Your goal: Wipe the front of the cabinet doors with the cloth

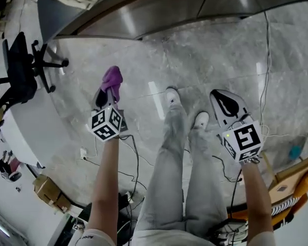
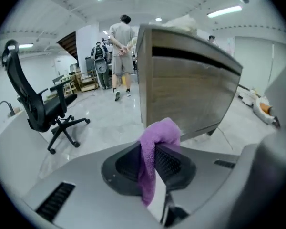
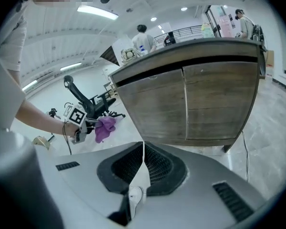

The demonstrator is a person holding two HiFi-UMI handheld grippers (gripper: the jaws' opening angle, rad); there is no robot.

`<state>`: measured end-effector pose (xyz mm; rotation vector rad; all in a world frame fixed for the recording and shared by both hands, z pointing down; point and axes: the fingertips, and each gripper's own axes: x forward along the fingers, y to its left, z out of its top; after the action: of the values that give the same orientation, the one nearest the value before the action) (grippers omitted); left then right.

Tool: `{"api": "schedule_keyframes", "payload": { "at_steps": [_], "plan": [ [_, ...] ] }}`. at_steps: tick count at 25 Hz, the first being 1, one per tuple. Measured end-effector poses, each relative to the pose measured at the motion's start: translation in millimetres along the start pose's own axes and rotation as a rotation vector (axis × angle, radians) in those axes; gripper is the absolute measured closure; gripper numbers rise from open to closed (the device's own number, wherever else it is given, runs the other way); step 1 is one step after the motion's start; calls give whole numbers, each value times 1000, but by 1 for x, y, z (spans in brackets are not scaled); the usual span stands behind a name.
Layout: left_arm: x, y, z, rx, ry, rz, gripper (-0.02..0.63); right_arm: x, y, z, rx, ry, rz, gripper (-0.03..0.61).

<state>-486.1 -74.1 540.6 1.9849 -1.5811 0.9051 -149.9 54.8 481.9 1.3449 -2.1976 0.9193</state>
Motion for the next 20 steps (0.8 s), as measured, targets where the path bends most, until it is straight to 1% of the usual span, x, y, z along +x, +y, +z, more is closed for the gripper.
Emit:
{"api": "schedule_keyframes", "payload": {
  "at_steps": [2, 4, 6, 8, 10, 14, 17, 20],
  "plan": [
    [-52, -41, -3, -33, -26, -85, 554, -24, 9, 6, -38, 1, 18, 549],
    [-109, -80, -3, -46, -44, -179, 554, -52, 26, 9, -61, 6, 38, 549],
    [-166, -105, 3, -60, -63, -248, 554, -86, 48, 16, -73, 5, 67, 549],
    [-220, -117, 19, -66, -95, -278, 554, -128, 70, 28, -84, -9, 92, 549],
    [-266, -127, 44, -64, -151, -303, 554, -172, 82, 49, -99, -51, 92, 549],
    [-350, -145, 104, -59, -282, -367, 554, -263, 94, 102, -108, -187, 24, 549],
    [-410, -138, 143, -54, -349, -377, 554, -320, 115, 131, -75, -273, -34, 549],
    [-458, -131, 172, -58, -408, -395, 554, -362, 142, 153, -55, -330, -73, 549]
  ]
}}
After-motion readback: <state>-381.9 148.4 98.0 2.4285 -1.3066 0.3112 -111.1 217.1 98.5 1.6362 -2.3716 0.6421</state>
